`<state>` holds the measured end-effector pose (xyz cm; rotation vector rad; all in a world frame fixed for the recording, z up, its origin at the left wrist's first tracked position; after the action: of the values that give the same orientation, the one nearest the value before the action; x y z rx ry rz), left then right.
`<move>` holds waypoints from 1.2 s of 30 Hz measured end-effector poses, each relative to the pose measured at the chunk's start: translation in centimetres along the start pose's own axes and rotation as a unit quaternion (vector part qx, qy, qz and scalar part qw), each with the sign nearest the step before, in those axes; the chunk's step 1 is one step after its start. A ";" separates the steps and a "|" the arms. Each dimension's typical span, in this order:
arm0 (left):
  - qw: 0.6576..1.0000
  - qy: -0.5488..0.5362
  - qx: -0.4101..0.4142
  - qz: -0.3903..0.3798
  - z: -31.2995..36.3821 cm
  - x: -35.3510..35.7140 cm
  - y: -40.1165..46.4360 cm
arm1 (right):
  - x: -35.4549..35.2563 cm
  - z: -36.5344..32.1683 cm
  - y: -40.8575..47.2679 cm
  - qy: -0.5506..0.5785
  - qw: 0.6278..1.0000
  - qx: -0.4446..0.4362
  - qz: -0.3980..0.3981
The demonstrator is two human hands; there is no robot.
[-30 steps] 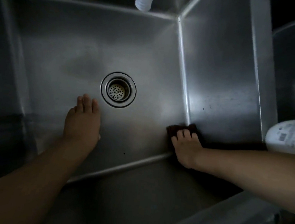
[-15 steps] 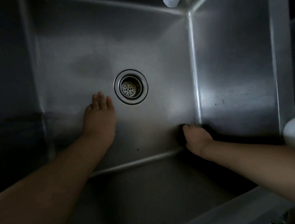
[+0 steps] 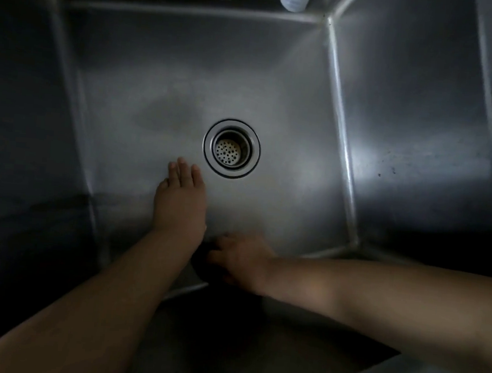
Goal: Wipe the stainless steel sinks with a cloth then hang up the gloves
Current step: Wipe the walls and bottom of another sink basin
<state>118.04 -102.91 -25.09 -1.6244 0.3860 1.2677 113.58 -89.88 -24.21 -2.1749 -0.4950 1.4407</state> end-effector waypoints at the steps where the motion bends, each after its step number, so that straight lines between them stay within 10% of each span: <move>1: 1.000 -0.001 0.001 -0.001 0.0 0.1 0.0 | 0.3 -0.1 0.2 -0.026 0.999 -0.047 -0.003; 7: 1.000 0.003 -0.005 -0.004 0.1 0.0 0.1 | -0.6 4.0 -1.7 -0.090 0.979 -0.183 0.000; 13: 1.000 -0.007 0.004 -0.005 0.3 -0.2 0.1 | -6.6 12.9 -0.6 0.000 0.974 0.149 0.168; 17: 1.000 -0.004 0.018 -0.005 0.4 -0.5 0.0 | -9.6 12.2 3.7 -0.026 0.951 0.123 0.281; 23: 0.999 0.046 0.015 0.021 1.2 -1.4 0.7 | -8.8 10.0 9.8 -0.249 0.964 0.040 0.083; 36: 0.998 0.045 0.043 0.007 0.8 -1.9 3.2 | -8.0 10.1 9.7 -0.374 0.926 0.036 0.038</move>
<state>114.47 -104.33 -25.00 -1.6120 0.5020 1.1742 101.50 -100.19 -27.11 -1.5318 -0.5940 2.2824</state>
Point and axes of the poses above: each hand's wrist, its own y-axis towards the middle knuckle, its own x-axis out of the palm, z = x × y, the point moved 1 cm from there along y, towards the middle knuckle, and after that the axes turned 10 degrees about z, right-handed, at the moved point
